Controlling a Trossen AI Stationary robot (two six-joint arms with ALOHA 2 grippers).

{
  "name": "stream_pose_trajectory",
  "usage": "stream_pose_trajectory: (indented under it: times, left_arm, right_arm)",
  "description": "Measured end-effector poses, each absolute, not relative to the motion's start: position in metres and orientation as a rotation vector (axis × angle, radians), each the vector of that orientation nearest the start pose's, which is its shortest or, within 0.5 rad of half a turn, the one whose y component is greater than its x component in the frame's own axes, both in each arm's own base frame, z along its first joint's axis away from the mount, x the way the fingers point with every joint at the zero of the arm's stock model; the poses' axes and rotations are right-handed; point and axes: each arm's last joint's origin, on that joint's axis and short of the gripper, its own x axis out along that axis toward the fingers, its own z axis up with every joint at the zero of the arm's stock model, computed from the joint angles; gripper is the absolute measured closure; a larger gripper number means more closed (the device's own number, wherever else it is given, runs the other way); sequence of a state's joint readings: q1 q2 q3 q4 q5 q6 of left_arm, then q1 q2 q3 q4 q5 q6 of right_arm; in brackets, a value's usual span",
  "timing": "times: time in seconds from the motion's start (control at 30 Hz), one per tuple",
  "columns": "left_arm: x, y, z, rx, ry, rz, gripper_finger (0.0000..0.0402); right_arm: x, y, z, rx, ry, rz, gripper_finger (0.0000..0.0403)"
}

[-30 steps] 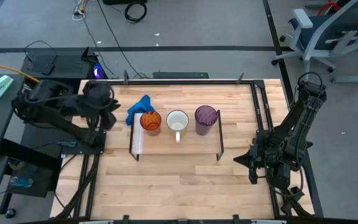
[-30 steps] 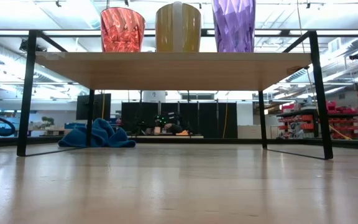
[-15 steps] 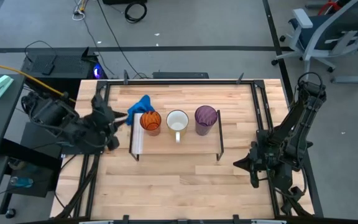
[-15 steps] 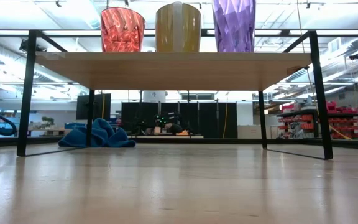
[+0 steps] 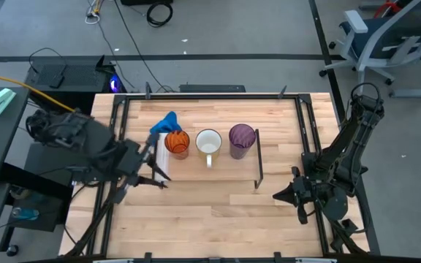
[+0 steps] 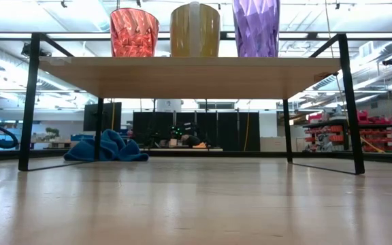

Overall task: Stack small to large cups/mugs on shelf
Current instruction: Return to Home Position

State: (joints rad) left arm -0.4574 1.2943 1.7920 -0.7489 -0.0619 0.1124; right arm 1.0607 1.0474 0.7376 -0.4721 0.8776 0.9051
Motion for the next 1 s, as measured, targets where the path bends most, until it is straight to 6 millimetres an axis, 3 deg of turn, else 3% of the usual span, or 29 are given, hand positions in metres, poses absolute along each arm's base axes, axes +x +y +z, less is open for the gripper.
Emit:
stream_pose_trajectory:
  times: [0.17, 0.4, 0.73, 1.0]
  left_arm:
    - [0.234, -0.073, 0.498, 0.201, 0.209, -0.475, 0.032]
    - [0.248, 0.002, 0.497, 0.155, 0.231, -0.207, 0.0312]
    - [0.222, 0.087, 0.503, 0.073, 0.219, 0.115, 0.0318]
    - [0.178, 0.128, 0.506, 0.05, 0.269, 0.519, 0.0319]
  right_arm:
    - [0.117, 0.164, 0.254, 0.23, 0.466, -0.032, 0.0392]
    - [0.117, 0.165, 0.255, 0.239, 0.458, -0.024, 0.0392]
    - [0.119, 0.168, 0.259, 0.231, 0.438, 0.006, 0.0392]
    - [0.12, 0.171, 0.262, 0.221, 0.42, 0.039, 0.0392]
